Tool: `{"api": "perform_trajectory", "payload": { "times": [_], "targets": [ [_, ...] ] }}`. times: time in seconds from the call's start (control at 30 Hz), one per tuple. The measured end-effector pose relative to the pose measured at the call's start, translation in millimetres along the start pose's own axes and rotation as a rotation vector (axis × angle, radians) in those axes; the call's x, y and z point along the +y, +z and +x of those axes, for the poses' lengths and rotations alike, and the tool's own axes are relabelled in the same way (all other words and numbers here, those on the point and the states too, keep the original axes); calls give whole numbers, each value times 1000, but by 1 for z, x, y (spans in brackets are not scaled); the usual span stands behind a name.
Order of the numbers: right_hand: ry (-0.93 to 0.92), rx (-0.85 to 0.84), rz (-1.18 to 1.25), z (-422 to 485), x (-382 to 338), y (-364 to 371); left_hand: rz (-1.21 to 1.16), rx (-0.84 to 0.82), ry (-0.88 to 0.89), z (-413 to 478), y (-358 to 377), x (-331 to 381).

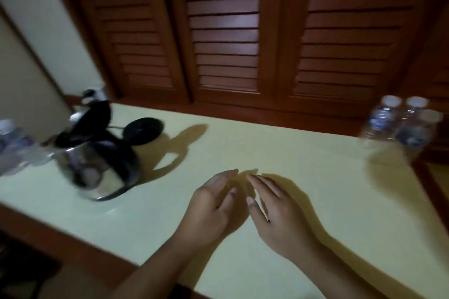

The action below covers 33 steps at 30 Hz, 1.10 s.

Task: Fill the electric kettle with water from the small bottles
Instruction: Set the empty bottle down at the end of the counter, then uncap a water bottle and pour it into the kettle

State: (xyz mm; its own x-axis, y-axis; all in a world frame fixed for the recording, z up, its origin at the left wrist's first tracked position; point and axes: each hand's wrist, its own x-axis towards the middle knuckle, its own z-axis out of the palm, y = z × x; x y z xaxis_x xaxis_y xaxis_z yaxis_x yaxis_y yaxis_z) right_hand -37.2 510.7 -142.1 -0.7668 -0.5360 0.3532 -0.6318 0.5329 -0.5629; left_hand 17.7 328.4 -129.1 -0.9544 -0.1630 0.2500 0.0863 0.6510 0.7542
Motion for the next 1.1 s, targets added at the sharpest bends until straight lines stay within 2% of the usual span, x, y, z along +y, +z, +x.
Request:
{"api": "perform_trajectory", "payload": {
  "times": [0.2,0.43,0.6,0.83,1.1],
  "targets": [
    [-216,-98,146,23,-76,65,120,170,-56,-71,-88,-42],
    [-415,-133,349,36,-175,145,127,455,-224,-141,-184,-83],
    [-509,-228,349,59,-244,195,166,513,-260,-157,-253,-114],
    [-448,-234,136,134,-324,277,178,587,-251,-135,-347,-197],
    [-185,-344,-201,190,-350,366,111,668,-317,-80,-433,-308]
  ]
}}
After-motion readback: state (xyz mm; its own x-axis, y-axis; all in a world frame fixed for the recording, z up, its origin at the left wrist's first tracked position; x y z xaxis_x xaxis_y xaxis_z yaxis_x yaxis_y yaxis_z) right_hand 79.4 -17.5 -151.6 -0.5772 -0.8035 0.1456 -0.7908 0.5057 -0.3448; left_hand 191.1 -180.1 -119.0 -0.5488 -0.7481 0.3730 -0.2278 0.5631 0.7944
